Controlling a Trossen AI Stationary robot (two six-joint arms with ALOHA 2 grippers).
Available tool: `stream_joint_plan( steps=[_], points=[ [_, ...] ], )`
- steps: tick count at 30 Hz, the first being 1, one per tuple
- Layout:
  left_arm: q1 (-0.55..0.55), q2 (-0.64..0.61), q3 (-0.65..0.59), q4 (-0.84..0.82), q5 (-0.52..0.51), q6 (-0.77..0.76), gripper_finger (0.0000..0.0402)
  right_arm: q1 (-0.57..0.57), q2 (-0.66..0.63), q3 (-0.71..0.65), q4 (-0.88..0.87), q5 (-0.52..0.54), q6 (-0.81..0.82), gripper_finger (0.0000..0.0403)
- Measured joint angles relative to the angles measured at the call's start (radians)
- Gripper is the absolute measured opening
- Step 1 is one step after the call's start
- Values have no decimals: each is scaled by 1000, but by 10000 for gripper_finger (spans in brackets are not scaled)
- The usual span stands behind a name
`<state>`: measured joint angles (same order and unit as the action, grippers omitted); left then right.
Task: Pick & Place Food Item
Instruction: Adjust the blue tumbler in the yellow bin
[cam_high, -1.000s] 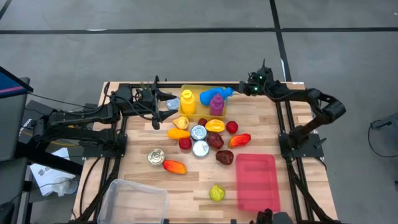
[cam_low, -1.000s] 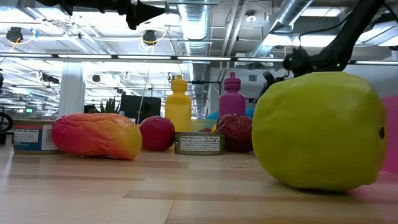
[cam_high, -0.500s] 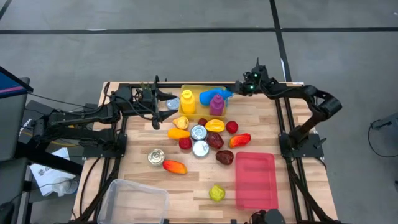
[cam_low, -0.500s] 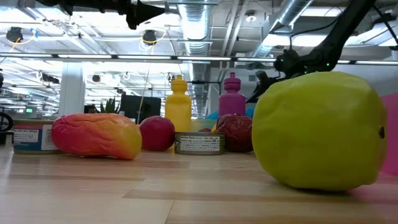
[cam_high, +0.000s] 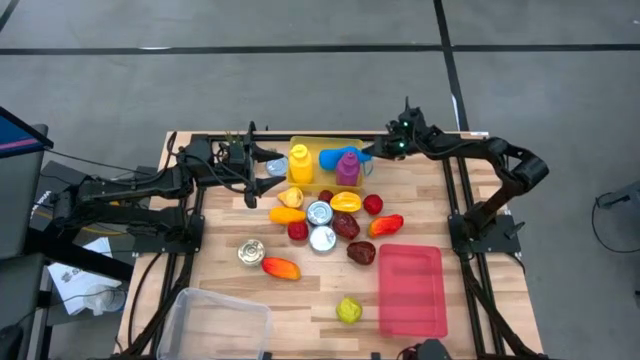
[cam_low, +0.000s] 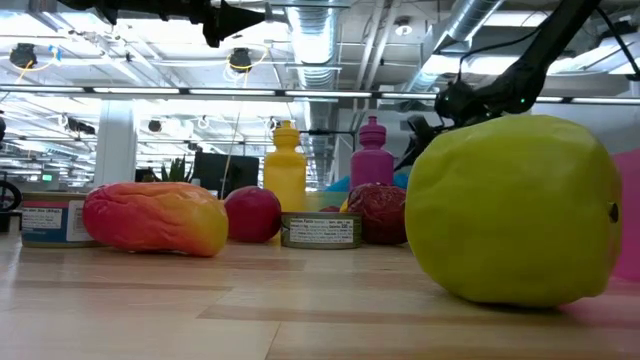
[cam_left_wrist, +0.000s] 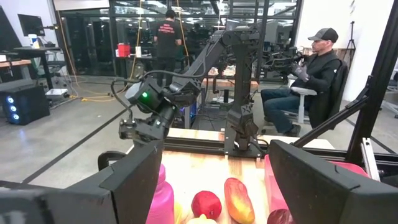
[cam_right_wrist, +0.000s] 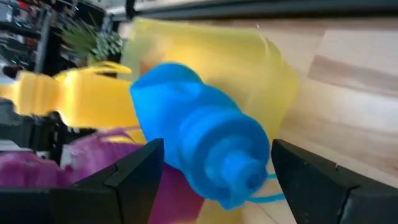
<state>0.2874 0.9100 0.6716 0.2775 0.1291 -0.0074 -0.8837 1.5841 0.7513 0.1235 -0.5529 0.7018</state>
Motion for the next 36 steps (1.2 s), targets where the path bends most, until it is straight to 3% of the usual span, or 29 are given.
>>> stream_joint_plan(
  steps=[11, 16, 26, 36],
  points=[
    [0, 0, 0, 2, 0, 0, 290, 1, 0, 0, -50, 1, -55, 270],
    [0, 0, 0, 2, 0, 0, 290, 1, 0, 0, -21, 3, -65, 207],
    [0, 0, 0, 2, 0, 0, 290, 1, 0, 0, 24, 0, -82, 16],
    [0, 0, 0, 0, 0, 1, 290, 1, 0, 0, 23, -8, -88, 5]
  ],
)
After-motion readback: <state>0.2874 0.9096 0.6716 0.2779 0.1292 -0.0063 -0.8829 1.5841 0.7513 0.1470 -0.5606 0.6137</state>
